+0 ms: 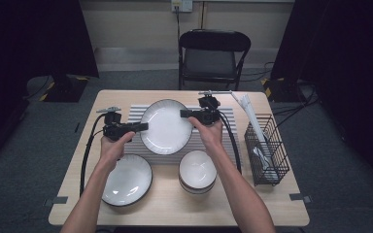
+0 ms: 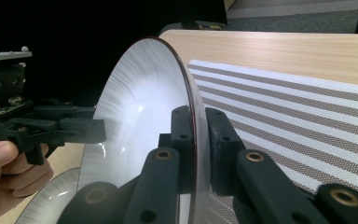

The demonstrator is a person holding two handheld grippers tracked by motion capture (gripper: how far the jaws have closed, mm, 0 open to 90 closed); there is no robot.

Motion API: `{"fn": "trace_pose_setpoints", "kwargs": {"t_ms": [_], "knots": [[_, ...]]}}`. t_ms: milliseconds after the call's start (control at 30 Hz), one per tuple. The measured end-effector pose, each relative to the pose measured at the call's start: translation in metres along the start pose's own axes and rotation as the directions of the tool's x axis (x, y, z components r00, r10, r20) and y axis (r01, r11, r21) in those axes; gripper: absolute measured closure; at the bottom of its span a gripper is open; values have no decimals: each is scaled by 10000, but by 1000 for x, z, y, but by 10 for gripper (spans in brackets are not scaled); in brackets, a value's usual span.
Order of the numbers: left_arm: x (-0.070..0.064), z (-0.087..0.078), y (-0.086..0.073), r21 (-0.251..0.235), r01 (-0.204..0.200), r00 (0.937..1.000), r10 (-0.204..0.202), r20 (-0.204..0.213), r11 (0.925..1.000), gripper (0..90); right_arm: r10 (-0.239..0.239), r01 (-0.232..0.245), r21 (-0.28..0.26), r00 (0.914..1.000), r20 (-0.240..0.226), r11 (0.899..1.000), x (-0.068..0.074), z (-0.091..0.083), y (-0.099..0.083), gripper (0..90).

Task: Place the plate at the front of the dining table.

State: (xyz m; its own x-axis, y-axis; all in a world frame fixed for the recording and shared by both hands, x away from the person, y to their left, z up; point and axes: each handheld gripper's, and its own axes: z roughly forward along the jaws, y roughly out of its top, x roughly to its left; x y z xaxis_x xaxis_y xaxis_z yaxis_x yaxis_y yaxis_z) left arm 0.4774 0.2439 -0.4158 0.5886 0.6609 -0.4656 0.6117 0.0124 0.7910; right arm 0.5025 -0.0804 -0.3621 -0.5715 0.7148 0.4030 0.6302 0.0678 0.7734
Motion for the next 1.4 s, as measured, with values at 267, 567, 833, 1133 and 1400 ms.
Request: {"fn": "trace_pose_setpoints", "kwargs": {"t_ms": [267,567,833,1133,1400], "knots": [[9,8,-10,384,321,9994,-326,122,9987,706,98,-97,-22,9999,96,10000,-6,7,0,831],[19,26,-10,115,572,9979,-576,299,9983,795,-428,445,-522,9985,331,9976,-16,11,0,829],[19,32,-4,336,299,9995,-297,-72,9990,764,-42,57,-610,9997,238,9981,-33,17,0,832],[12,5,2,183,-203,9989,210,-418,9996,582,125,-106,-297,9978,652,9995,-47,30,1,832],[17,-12,-2,107,-281,9980,286,-563,9995,529,-60,46,176,9967,810,9998,-53,45,4,832]]}}
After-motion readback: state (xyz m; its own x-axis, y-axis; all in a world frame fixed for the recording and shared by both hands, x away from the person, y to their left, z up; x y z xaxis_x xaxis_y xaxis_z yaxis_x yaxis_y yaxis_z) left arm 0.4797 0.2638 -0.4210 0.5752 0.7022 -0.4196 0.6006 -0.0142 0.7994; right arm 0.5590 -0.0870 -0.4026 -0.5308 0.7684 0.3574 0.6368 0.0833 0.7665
